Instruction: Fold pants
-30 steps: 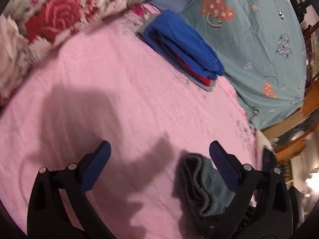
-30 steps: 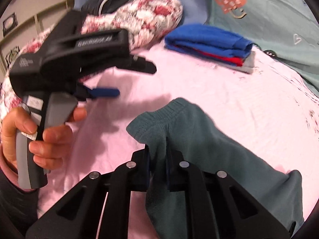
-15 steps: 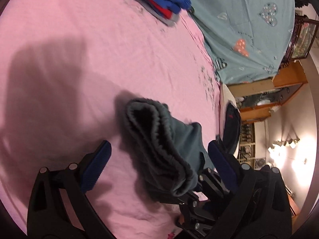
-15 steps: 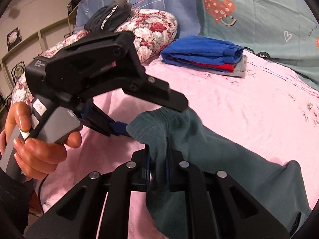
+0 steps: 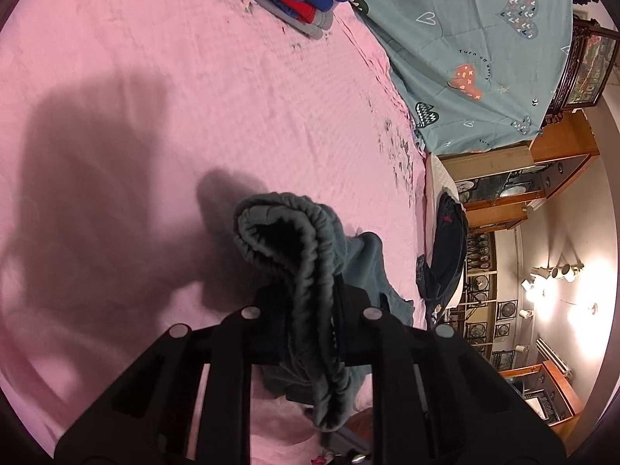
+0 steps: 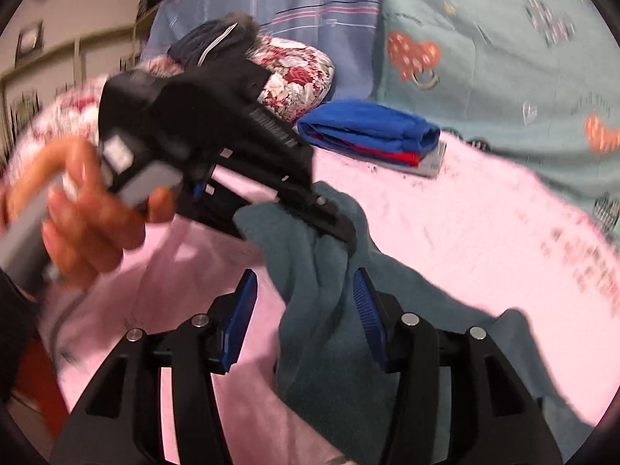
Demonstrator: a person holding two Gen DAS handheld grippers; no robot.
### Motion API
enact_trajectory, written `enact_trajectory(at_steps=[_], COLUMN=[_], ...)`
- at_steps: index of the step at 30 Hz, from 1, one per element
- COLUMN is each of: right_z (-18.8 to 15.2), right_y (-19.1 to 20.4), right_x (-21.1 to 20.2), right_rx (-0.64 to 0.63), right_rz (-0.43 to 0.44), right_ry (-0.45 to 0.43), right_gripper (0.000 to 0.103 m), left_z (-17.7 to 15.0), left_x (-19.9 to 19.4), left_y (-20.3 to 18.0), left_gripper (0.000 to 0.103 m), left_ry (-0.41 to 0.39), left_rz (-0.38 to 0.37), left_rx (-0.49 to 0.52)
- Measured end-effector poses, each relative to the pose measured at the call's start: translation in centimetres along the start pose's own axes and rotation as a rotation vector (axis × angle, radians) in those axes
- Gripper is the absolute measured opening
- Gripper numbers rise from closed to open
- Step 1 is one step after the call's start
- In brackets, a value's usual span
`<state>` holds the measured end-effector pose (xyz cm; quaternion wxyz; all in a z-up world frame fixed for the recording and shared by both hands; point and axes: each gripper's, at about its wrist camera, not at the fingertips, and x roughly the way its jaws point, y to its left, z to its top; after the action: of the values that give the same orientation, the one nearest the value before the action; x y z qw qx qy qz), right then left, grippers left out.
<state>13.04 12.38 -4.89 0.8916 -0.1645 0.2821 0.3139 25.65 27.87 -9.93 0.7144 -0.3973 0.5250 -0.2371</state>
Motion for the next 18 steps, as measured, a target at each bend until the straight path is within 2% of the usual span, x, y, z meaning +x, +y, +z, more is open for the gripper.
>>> enact_trajectory(at_steps=[3, 5, 6, 7, 8, 9, 13, 18], right_z=[0.3, 0.5, 0.6, 0.7, 0.8, 0.9, 0.7, -2.3], right_y=[1.5, 2.1, 2.2, 2.1, 1.6, 0.9, -1.8, -7.4], right_x=[1.2, 1.9, 1.9, 1.8, 1.5, 1.1, -2.6, -9.6], right_rx=[-0.082, -0.110, -0.114, -0.101, -0.073, -0.031, 0.086, 0.318], right_rz=[-0.103, -0.130, -0.133, -0.137, -0.140, -0.142, -0.170, -0.230], right_ry=[0.026, 0.039, 0.034, 0.025, 0.025, 0.024, -0.056, -0.166], right_gripper=[0.052, 0.052, 0.045, 0.033, 0.014, 0.009, 0.009, 0.009], left_z=[-0.3, -0.7, -0.8, -1.0, -1.1, -1.3, -2.7, -5.4], left_x=[-0.2, -0.5, -0.5, -0.6, -0.6, -0.7, -0.3, 4.2], left_y=[-0.7, -1.2, -1.6, -1.9, -2.3, -2.8, -7.5, -15.9], left_gripper=[0.018, 0.018, 0.018, 0.018, 0.018, 0.018, 0.018, 0.018], left_ry=[0.000, 0.002, 0.006, 0.007, 0.007, 0.006, 0.016, 0.092], left_rz=[-0.005, -0.020, -0.027, -0.026, -0.020, -0.021, -0.060, -0.098], left_rx=[0.003, 0.010, 0.014, 0.020, 0.026, 0.031, 0.105, 0.252])
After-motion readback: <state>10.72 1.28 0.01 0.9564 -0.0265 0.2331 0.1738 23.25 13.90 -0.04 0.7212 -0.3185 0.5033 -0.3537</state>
